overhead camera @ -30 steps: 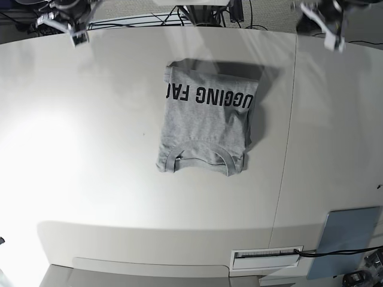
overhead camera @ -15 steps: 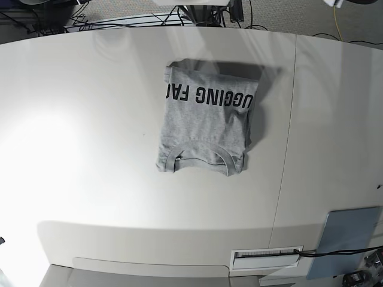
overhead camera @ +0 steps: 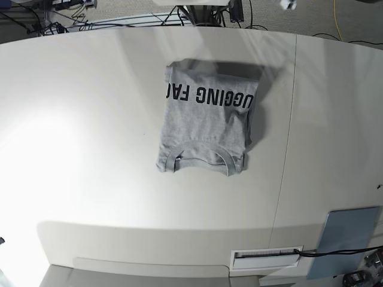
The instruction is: Fold the T-shirt properly
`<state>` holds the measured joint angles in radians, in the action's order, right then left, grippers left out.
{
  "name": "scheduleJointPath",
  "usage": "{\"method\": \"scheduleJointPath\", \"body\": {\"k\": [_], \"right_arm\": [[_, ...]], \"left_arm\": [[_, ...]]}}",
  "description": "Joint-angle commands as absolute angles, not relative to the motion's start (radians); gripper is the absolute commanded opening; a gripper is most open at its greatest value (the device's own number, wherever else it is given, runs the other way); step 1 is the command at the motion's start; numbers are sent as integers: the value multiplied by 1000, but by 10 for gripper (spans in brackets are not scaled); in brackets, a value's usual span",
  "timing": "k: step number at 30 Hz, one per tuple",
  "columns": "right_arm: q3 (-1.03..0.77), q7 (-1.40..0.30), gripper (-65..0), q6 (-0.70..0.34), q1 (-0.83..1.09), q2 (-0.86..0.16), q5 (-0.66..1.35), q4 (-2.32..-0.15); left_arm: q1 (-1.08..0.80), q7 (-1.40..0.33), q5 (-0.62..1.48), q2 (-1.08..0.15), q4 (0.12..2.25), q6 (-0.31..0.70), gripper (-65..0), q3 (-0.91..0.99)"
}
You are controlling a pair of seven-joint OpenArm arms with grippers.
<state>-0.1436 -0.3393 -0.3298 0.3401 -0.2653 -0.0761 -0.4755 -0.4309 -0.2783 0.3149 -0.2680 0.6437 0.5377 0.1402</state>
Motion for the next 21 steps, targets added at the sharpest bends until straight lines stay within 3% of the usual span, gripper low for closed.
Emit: {"method": "scheduleJointPath", "body": {"k": [1, 6, 10, 21], "right_arm": [[-145, -336, -650, -330, 327, -273, -82, -442], [-145, -329, -650, -332, 249, -261, -79, -412], [-145, -292, -650, -332, 206, -260, -79, -412], [-145, -277, -650, -332, 200, -258, -79, -412]], "left_arm": [[-415, -279, 301, -255, 624, 533, -518, 141], [-326, -263, 192, -167, 569, 421, -518, 141], [-310, -157, 156, -116, 569, 308, -518, 141], [-310, -122, 155, -105, 562, 284, -518, 141]]}}
